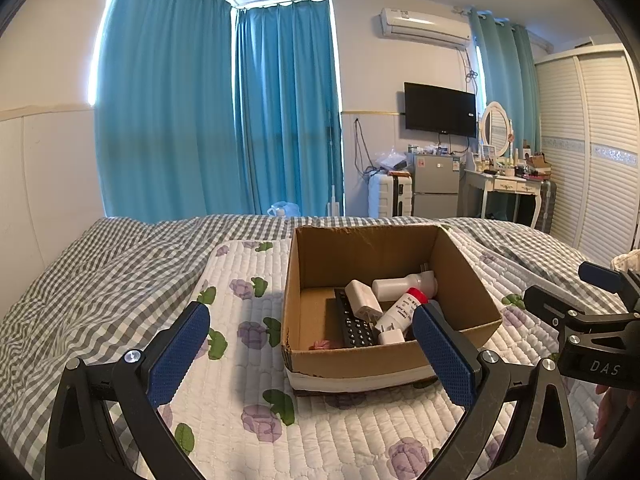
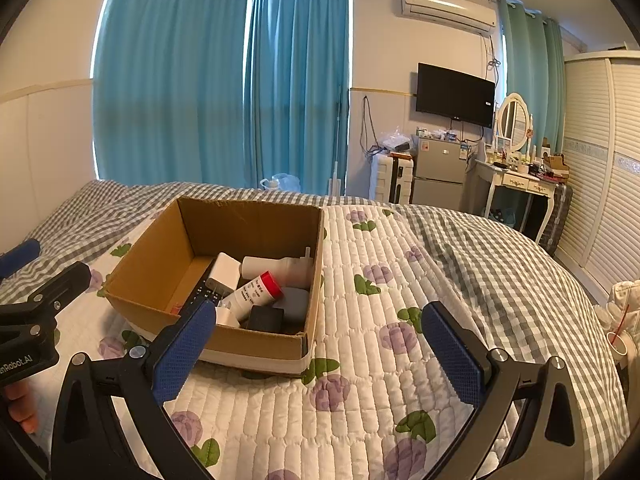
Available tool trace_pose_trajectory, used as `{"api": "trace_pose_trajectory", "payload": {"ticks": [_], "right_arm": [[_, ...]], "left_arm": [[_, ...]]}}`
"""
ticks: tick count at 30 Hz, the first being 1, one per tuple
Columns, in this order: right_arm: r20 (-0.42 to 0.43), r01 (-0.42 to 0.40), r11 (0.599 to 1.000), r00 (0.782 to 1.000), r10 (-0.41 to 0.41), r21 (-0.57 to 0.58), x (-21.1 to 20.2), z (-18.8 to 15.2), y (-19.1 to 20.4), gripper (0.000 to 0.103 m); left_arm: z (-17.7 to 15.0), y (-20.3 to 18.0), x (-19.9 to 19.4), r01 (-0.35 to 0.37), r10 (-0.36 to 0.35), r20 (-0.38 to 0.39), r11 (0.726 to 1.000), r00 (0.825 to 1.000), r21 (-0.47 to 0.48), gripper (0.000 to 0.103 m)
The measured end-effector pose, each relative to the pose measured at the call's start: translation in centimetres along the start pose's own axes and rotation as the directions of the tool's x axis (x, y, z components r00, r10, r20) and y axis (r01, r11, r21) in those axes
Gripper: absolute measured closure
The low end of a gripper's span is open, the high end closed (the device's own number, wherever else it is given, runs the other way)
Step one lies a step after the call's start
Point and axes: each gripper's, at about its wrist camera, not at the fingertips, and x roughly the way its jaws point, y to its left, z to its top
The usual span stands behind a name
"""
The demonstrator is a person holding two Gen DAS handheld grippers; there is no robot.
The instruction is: Organize rigid objects
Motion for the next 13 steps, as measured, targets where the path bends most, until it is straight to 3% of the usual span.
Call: {"api": "trace_pose_trajectory", "payload": {"ticks": [13], "right_arm": [[-0.003,0.000,1.000,1.000,0.000,-0.001,0.11,-0.10,0.03,0.000]], "left_arm": [[-0.14,0.00,0.13,-0.006,0.006,-0.005,1.000,1.000,-0.004,0.000]]}}
